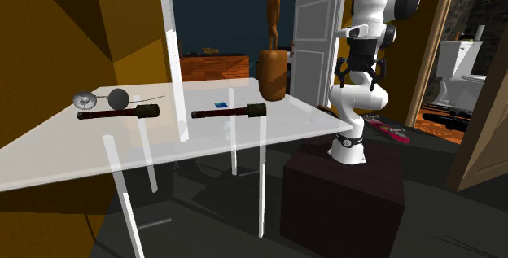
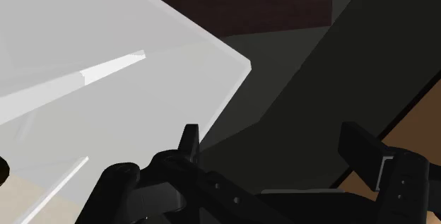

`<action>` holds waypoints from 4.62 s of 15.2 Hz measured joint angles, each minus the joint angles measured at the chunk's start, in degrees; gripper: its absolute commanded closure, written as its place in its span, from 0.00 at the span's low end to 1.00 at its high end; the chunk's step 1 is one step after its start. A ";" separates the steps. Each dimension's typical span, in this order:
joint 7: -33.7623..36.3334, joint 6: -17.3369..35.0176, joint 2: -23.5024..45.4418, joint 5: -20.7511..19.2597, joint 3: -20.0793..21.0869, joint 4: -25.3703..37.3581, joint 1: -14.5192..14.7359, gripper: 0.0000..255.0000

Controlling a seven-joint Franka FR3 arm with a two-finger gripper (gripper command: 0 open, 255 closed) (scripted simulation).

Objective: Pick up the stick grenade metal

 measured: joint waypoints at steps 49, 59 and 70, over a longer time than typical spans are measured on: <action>-0.10 16.41 62.11 3.36 -24.50 42.90 -23.06 1.00; -0.02 16.20 61.97 3.30 -24.51 43.02 -23.02 1.00; -0.03 8.06 62.02 3.23 -24.74 51.20 -23.48 1.00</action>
